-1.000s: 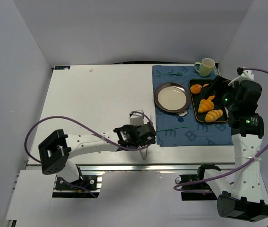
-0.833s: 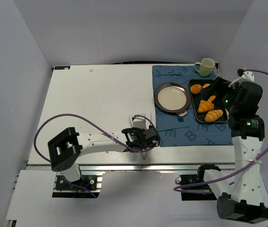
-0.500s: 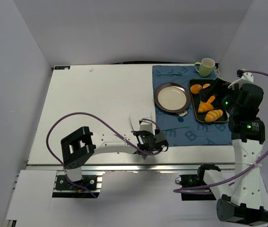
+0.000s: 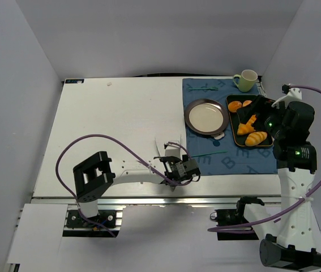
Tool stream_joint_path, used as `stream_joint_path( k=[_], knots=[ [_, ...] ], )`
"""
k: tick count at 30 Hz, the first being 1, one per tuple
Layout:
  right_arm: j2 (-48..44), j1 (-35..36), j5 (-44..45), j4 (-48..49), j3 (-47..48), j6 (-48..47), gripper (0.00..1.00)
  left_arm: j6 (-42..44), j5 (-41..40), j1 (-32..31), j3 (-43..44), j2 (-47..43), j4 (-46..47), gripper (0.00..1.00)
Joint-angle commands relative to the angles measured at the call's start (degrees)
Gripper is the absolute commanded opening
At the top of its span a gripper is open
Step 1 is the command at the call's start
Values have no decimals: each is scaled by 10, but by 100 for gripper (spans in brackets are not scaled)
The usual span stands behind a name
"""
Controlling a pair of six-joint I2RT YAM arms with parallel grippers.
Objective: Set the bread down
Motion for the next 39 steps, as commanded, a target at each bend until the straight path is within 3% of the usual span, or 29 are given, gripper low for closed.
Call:
stream_joint_path(
  k=[1,13,27,35,37,39],
  knots=[
    [-7,3,-15,16,20,0,88,-7,-16,5,-2,0,3,98],
    [-9,3,-17,22,20,-2,88,22,17,43,-36,4,54,97],
    [-7,3,-20,28,12,-3,87,48,42,47,-5,77,54,92],
    [-5,3,-23,31,12,-3,87,51,23,50,-2,66,33,79],
    [-5,3,-21,29,17,-2,87,52,9,49,4,60,22,67],
    [-5,3,-14,27,21,-2,86,54,-1,49,15,53,1,66]
  ],
)
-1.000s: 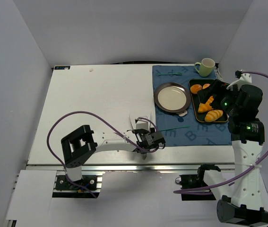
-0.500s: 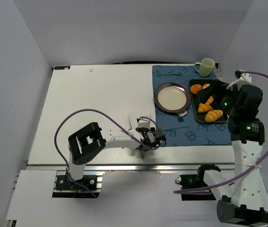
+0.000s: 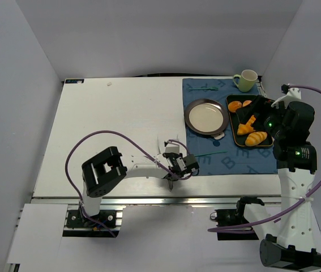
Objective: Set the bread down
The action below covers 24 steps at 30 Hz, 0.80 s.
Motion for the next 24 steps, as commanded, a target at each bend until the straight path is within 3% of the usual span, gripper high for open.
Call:
stream_joint_path(
  k=[1,10,19,24],
  knots=[
    [-6,2,7,26,26,1,86,7,-29,2,19,-16,-50,65],
    [24,2,47,-12,197,13,86,42,-88,-1,98,-91,-130,58],
    [36,2,135,-39,348,29,86,206,-101,-7,220,-155,-103,56],
    [17,2,201,-10,363,39,86,360,-27,-6,259,-137,-8,51]
  ],
)
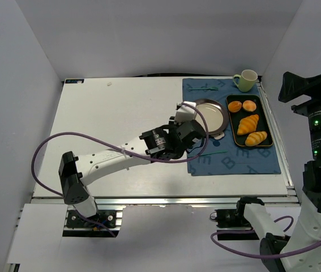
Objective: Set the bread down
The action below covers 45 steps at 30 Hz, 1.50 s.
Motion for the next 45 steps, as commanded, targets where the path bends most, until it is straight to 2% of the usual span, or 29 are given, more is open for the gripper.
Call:
stream_joint_path(
  k=[1,6,10,14,21,31,40,45],
  knots=[
    [0,2,61,24,17,14,86,143,48,-3,31,5,81,51],
    [28,2,116,21,77,-11,86,214,113,10,107,72,122,52],
    [30,2,153,26,102,-30,86,249,198,25,197,172,123,52],
    [19,2,161,32,76,-38,86,260,266,55,282,253,128,52],
    [7,2,157,53,18,-44,86,284,331,97,377,358,148,53],
    [4,2,130,76,-50,-38,86,311,319,108,358,386,235,54],
    [-4,2,123,109,-103,-28,86,319,332,126,409,437,267,57],
    [-6,2,120,119,-121,-28,85,319,331,136,409,447,292,58]
  ],
)
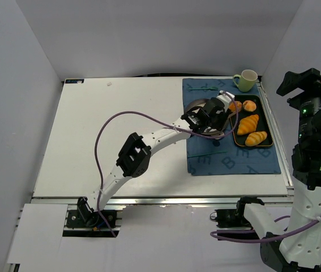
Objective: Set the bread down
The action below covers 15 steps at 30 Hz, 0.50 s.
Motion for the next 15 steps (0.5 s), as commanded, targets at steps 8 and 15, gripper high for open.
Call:
stream_joint_path(
  k=[8,15],
  knots=[
    [-7,2,-8,56,-30,3,85,15,7,21,17,3,49,58],
    [-7,2,-11,65,-49,3,85,0,35,24,3,15,67,57]
  ],
)
